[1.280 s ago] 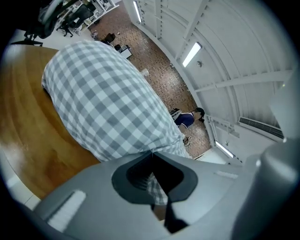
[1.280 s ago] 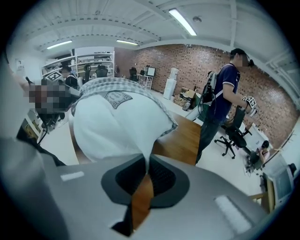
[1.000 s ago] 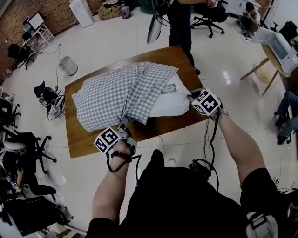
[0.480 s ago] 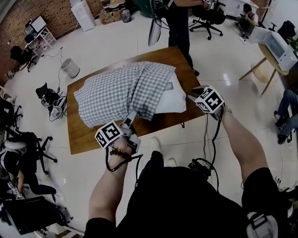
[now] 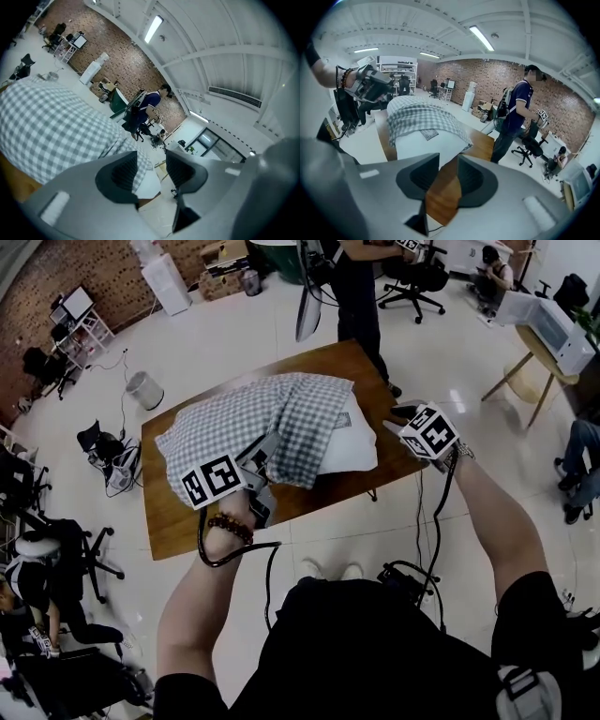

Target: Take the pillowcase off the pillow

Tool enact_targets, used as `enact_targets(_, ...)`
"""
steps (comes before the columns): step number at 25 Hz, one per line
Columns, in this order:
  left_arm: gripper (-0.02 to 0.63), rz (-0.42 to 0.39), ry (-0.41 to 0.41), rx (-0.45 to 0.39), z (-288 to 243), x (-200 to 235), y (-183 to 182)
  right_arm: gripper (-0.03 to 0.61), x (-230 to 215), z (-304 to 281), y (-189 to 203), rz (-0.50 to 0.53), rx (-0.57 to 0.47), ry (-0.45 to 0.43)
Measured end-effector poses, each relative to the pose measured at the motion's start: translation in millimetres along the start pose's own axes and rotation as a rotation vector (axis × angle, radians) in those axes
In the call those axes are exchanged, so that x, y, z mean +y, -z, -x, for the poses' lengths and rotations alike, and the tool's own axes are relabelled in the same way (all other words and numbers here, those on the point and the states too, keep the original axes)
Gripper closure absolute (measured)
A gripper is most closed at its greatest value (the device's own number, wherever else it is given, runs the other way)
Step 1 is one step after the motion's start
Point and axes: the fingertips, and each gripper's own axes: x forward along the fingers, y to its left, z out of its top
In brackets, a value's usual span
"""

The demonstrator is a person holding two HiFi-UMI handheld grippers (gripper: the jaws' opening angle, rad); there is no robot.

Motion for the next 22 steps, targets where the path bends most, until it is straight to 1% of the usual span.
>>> enact_targets(5,0.405,-0.139,0.038,0.092,-12.5,-25.1,-44.0,0.462,-8.0,3.6,-22.0,-0.015,-0.024,0.021)
enact_targets(10,0.396,-0.266,0.107,0.2,-23.0,-48.0,-68.7,0.462,-14.1,6.3,-40.7,-0.045,-0.041,0.066)
enact_targets(14,0.387,-0.405,0.146,0.301,-26.9,-57.3,-93.6,0.459,-10.4,6.7,-62.6,-0.05,-0.036,0.106)
enact_targets(17,0.383,-0.509,0.158,0.379,-39.8,-60.6,-114.0,0.439,-15.2,6.3,-78.5,-0.05,-0.031,0.114)
enact_targets(19,0.38,-0.563,0.159,0.423,-48.7,-59.6,-117.3,0.425,-15.9,4.9,-77.5,-0.057,-0.03,0.104)
enact_targets(22,0.377,-0.627,0.162,0.476,-59.6,-52.6,-113.8,0.408,-15.5,-1.7,-64.2,-0.068,-0.027,0.083)
